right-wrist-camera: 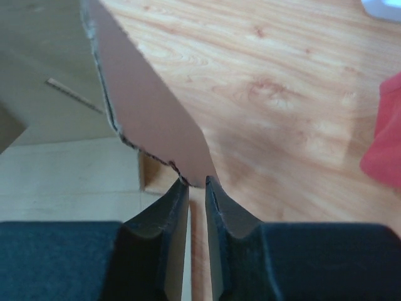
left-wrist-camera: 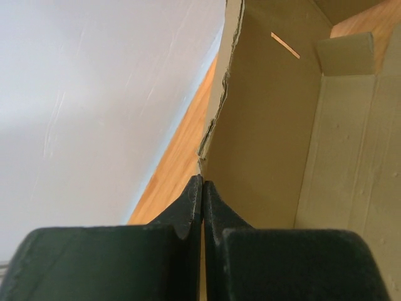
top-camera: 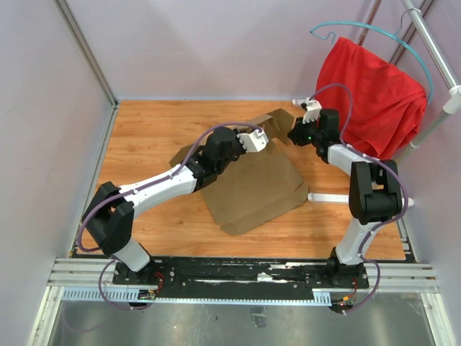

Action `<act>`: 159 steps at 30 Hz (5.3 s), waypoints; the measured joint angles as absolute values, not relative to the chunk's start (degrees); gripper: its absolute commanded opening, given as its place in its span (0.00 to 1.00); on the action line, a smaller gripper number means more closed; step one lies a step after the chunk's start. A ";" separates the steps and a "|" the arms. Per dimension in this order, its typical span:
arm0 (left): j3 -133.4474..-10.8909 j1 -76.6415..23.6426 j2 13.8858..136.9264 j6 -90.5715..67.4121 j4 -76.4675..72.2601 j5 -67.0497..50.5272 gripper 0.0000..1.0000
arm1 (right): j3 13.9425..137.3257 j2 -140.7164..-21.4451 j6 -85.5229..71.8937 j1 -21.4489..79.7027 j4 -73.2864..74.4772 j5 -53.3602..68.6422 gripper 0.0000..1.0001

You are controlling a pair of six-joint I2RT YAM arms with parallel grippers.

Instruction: Fold the paper box

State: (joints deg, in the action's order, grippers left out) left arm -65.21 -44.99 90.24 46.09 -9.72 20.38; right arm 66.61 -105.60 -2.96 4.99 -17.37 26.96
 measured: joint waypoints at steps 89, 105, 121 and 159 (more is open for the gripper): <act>-56.95 -50.52 88.77 44.82 -12.14 26.74 0.00 | 50.57 -87.13 -3.03 19.84 -7.25 20.29 0.62; -56.99 -50.54 89.21 44.80 -12.32 27.35 0.00 | 53.93 -80.47 -3.29 1.58 -9.15 31.09 0.53; -58.92 -50.57 90.83 44.73 -11.68 27.62 0.00 | 64.38 -102.45 7.33 1.39 -8.64 55.20 0.54; -62.59 -50.54 92.42 41.78 -8.95 27.79 0.00 | 62.74 -107.96 2.52 7.92 -30.35 57.52 0.49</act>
